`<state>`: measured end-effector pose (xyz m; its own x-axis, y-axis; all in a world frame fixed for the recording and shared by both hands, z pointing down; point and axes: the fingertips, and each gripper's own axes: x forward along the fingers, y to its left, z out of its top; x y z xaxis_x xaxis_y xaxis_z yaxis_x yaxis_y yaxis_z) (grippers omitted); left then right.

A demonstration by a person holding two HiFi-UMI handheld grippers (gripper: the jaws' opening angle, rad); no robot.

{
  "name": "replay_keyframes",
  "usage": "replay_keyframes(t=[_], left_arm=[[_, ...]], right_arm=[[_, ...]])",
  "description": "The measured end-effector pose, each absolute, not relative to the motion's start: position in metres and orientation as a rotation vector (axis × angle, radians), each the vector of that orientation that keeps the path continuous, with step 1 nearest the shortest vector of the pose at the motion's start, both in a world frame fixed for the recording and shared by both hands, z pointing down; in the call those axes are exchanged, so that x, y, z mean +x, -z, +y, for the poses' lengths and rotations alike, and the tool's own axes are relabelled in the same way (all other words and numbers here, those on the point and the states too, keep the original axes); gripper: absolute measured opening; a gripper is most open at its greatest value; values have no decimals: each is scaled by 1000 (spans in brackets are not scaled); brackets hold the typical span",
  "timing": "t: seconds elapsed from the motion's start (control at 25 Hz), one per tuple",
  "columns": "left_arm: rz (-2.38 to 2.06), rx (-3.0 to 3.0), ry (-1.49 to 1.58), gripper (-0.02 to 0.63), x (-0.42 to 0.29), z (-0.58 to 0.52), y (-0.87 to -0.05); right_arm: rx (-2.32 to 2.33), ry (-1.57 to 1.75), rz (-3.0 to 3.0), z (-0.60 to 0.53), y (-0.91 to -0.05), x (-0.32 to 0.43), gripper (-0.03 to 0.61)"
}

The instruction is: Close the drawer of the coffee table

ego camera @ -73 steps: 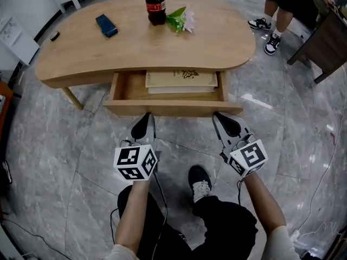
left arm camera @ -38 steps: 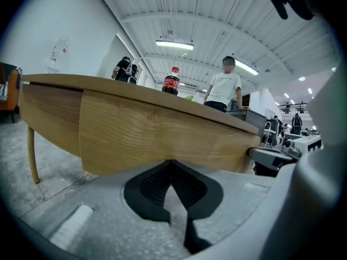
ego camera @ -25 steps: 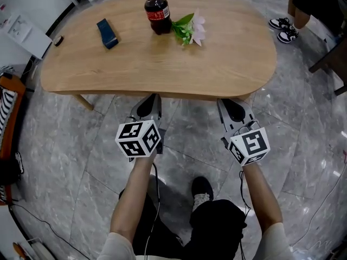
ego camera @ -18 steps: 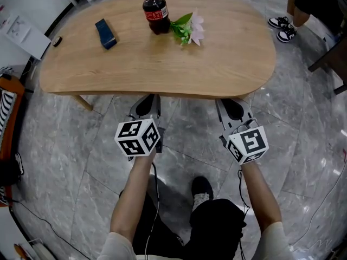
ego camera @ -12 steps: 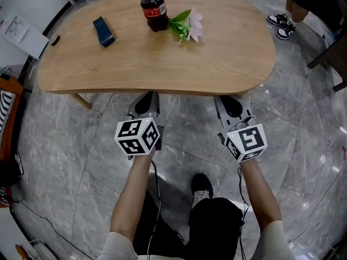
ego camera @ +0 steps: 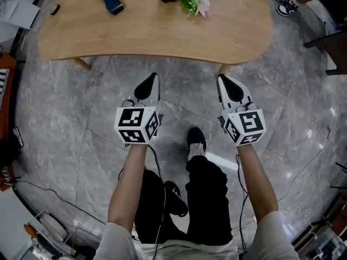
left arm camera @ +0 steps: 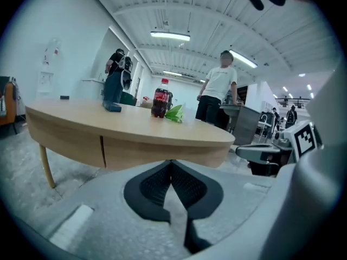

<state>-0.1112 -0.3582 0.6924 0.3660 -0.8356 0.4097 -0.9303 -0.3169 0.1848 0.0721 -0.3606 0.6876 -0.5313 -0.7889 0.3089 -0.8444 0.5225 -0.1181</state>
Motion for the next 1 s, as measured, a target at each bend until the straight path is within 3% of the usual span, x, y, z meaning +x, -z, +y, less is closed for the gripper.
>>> replay_keyframes(t=[0.56, 1.0], left_arm=[[-1389, 2204, -393, 8, -97, -244, -494], [-1367, 2171, -313, 8, -104, -112, -330]], right_arm=[[1387, -497, -2430, -269, -488, 59, 15], [1563, -689, -2319, -124, -345, 51, 17]])
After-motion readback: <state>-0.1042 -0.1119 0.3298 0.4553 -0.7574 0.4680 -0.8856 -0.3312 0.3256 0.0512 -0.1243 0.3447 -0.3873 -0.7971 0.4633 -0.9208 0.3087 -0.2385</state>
